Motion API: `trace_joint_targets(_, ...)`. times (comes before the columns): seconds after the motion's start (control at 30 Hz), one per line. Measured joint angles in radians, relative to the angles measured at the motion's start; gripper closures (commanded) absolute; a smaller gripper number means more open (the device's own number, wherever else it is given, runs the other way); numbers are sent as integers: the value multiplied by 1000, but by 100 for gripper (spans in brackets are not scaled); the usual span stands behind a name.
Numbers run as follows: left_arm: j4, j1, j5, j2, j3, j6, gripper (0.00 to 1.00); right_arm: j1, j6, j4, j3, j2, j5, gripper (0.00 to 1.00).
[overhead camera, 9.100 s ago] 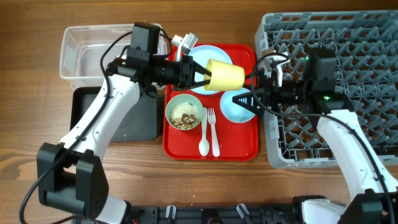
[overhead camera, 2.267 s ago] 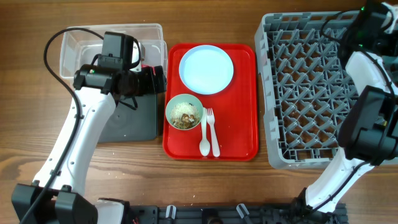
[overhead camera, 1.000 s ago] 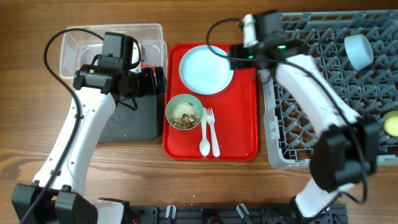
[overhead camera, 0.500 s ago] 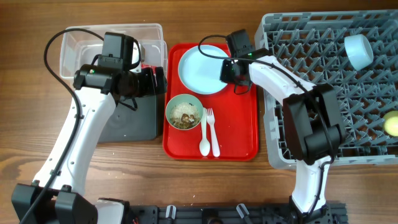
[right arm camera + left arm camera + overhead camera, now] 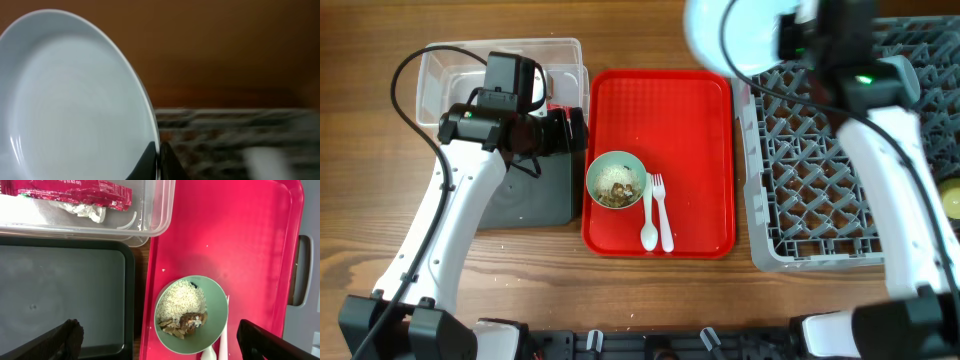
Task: Sort waste into correct bins and load items into the dishwasher rack
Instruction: 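Lift the blue plate and stand it in the rack's back row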
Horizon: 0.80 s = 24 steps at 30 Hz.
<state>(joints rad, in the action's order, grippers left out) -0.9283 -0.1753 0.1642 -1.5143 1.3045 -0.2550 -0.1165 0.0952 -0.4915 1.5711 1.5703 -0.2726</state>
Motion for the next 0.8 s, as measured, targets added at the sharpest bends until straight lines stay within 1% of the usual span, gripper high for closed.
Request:
trace_joint_targets(0.07, 0, 0, 0, 0, 0, 0, 0, 31, 123, 38, 4, -16, -182, 96)
trace_joint_targets(0.17, 0, 0, 0, 0, 0, 0, 0, 60, 232, 131, -7, 9, -422, 96)
trace_joint_targets(0.27, 0, 0, 0, 0, 0, 0, 0, 98, 270, 193, -12, 47, -634, 96)
trace_joint_targets(0.3, 0, 0, 0, 0, 0, 0, 0, 109, 268, 192, -13, 56, -668, 96)
trace_joint_targets(0.5, 0, 0, 0, 0, 0, 0, 0, 134, 215, 186, -53, 140, -797, 96)
trace_joint_targets(0.63, 0, 0, 0, 0, 0, 0, 0, 134, 156, 180, -129, 195, -809, 96)
trace_joint_targets(0.8, 0, 0, 0, 0, 0, 0, 0, 134, 98, 174, -185, 206, -800, 96)
